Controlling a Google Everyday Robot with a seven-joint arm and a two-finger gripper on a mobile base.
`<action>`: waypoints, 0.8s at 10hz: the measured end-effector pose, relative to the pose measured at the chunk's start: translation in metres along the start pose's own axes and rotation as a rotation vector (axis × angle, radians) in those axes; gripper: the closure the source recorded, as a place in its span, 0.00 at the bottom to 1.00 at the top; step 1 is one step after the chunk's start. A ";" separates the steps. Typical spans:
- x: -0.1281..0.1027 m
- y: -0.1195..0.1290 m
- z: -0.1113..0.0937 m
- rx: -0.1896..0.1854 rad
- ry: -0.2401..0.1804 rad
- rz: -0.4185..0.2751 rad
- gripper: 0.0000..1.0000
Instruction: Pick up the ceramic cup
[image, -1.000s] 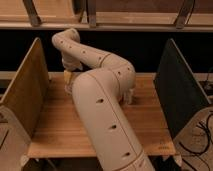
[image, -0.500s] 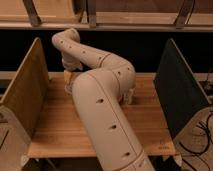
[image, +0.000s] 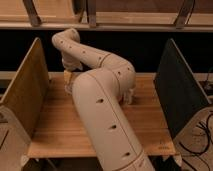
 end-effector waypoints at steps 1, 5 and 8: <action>0.000 0.000 0.000 0.000 0.000 0.000 0.25; 0.010 -0.011 -0.012 0.054 0.005 0.015 0.25; 0.039 -0.013 -0.018 0.069 0.026 0.088 0.25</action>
